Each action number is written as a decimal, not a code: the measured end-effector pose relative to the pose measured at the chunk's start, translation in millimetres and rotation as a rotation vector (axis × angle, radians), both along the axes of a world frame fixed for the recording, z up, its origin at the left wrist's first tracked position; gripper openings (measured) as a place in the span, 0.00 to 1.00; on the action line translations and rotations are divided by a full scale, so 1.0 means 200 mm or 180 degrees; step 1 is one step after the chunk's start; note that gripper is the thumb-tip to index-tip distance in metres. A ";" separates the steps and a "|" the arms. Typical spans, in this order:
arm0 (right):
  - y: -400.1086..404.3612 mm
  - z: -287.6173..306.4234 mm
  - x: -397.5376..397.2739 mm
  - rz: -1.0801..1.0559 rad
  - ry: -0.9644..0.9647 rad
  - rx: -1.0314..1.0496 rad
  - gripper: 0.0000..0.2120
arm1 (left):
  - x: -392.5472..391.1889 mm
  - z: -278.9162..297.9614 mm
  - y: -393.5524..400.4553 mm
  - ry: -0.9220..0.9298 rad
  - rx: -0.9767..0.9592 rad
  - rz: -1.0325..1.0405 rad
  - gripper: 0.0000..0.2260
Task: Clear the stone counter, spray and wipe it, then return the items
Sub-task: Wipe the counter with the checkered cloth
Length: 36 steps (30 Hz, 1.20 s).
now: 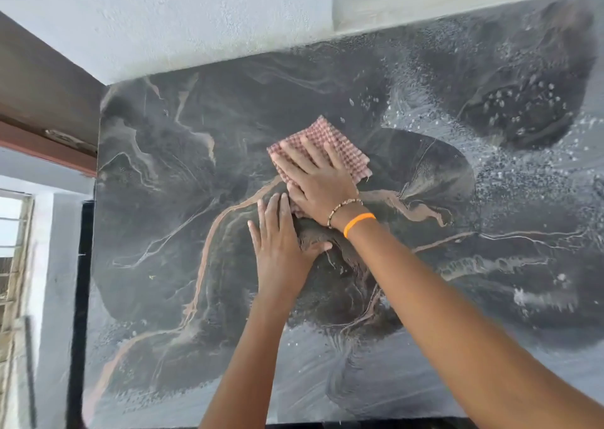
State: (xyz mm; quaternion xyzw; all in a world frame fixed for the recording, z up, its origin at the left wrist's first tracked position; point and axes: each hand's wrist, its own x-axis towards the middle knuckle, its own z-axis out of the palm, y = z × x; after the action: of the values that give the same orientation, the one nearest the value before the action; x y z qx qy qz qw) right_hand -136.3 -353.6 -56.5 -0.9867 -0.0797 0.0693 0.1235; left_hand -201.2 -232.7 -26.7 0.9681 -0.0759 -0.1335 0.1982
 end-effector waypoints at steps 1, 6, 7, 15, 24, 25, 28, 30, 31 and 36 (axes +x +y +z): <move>-0.07 0.00 0.07 -0.0063 -0.0010 0.0020 0.27 | 0.03 0.01 -0.04 -0.0016 0.0013 -0.0038 0.44; -0.60 -0.03 0.24 -0.1061 -0.0099 0.0007 0.26 | 0.15 0.01 -0.19 0.0117 0.0087 -0.0232 0.45; -0.71 -0.04 0.22 -0.1266 -0.0110 -0.0012 0.27 | 0.15 0.01 -0.21 0.0184 0.0061 -0.0196 0.45; -0.65 -0.03 -0.25 -0.2422 -0.0022 -0.0058 0.29 | 0.14 -0.05 -0.20 0.0100 -0.0128 -0.0069 0.45; -0.12 -0.01 0.42 -0.0119 -0.0041 0.0063 0.27 | 0.17 -0.06 -0.21 0.0076 -0.0091 0.0048 0.47; -0.10 -0.01 0.53 0.0028 -0.0027 0.0063 0.27 | 0.18 -0.06 -0.22 0.0064 -0.0043 0.0079 0.47; -0.05 0.00 0.74 0.0065 -0.0020 0.0094 0.26 | 0.23 -0.05 -0.25 0.0036 0.0067 -0.0016 0.46; -0.07 -0.01 0.82 -0.0122 -0.0077 0.0082 0.25 | 0.26 -0.07 -0.32 0.0027 0.0011 -0.0083 0.44; -0.08 -0.01 0.83 -0.0196 -0.0090 0.0114 0.25 | 0.27 -0.06 -0.33 0.0011 -0.0001 -0.0106 0.43; -0.35 -0.02 0.77 -0.0783 -0.0229 0.0227 0.25 | 0.22 -0.06 -0.38 -0.0008 -0.0043 -0.0287 0.45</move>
State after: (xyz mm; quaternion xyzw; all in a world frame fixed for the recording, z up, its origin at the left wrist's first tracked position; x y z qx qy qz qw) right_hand 17.1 -424.1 -60.2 -0.9859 0.0351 0.0154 0.1631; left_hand -156.8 -309.6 -38.2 0.9625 -0.1206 -0.1405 0.1984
